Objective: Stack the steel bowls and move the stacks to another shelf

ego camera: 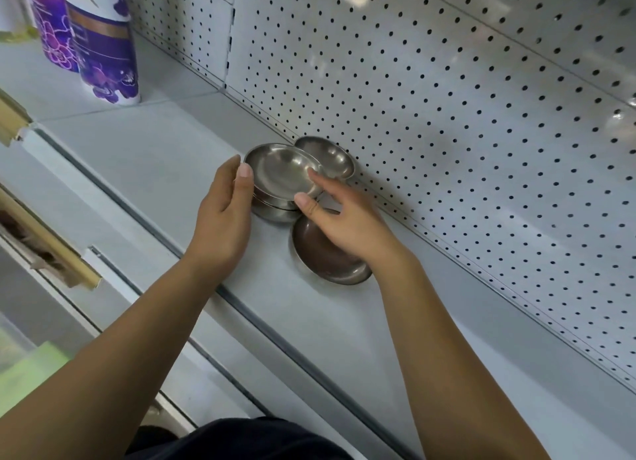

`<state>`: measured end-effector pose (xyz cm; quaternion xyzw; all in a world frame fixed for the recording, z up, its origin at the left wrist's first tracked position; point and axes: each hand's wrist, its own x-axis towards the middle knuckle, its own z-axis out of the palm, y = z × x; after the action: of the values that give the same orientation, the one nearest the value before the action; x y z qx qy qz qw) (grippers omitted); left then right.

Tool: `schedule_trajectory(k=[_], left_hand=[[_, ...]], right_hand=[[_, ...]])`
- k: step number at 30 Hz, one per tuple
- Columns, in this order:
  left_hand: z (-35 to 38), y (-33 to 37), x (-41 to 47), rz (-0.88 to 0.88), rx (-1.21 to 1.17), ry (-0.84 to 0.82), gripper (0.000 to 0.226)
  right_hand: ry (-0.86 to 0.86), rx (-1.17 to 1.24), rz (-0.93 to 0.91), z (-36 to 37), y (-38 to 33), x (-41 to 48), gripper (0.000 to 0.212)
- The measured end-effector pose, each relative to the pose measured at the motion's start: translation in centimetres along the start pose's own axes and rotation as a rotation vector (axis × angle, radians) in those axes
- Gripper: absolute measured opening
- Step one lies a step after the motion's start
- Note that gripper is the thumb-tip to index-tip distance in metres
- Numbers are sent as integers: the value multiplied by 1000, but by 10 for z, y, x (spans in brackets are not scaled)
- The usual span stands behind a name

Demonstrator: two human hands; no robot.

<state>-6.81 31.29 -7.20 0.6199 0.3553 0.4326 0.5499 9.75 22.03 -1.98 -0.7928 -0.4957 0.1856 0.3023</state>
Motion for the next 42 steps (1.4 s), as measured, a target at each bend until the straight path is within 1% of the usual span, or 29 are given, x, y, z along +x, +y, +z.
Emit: schedule_trajectory(k=[2,4,6,8,12,14,16,19,23,25,31,33,35,37,42], left_hand=[[2,-3,1,-16,-6,-45,67],[2,-5,2,-13,-14,-68,74],[1,-9,4,43,29,-82,69],[-1,-10,4,79,48,-105,70],[-1,-10,5,167,105,-141,66],[0,-13,7,167,172,-139,68],[1,-16,7,151,205,-117,63],[2,-15,5,186,216,-67,53],[3,-16,4,246,210,-35,52],[4,-15,4,252,200,-32,52],[5,-15,3,240,197,17,53],[7,-13,3,229,202,28,53],[7,-12,3,216,201,31,56],[7,-13,3,206,180,40,60],[9,-11,2,183,123,27,64]], right_hand=[[9,62,-10,-4,-1,3,64],[99,130,-10,-10,1,8,54],[220,110,-18,-17,9,16,46],[266,47,6,-23,21,25,45],[226,-27,42,-28,40,40,45],[184,-17,35,-27,46,45,46],[149,24,38,-24,50,47,45],[191,38,33,-18,60,53,45],[235,113,16,-15,65,57,23],[260,137,1,-16,67,58,18],[369,229,-28,-24,70,48,19],[403,308,-43,-27,70,43,19],[427,437,-73,-30,67,37,19],[443,497,-88,-33,62,34,22],[366,515,-153,-28,47,31,17]])
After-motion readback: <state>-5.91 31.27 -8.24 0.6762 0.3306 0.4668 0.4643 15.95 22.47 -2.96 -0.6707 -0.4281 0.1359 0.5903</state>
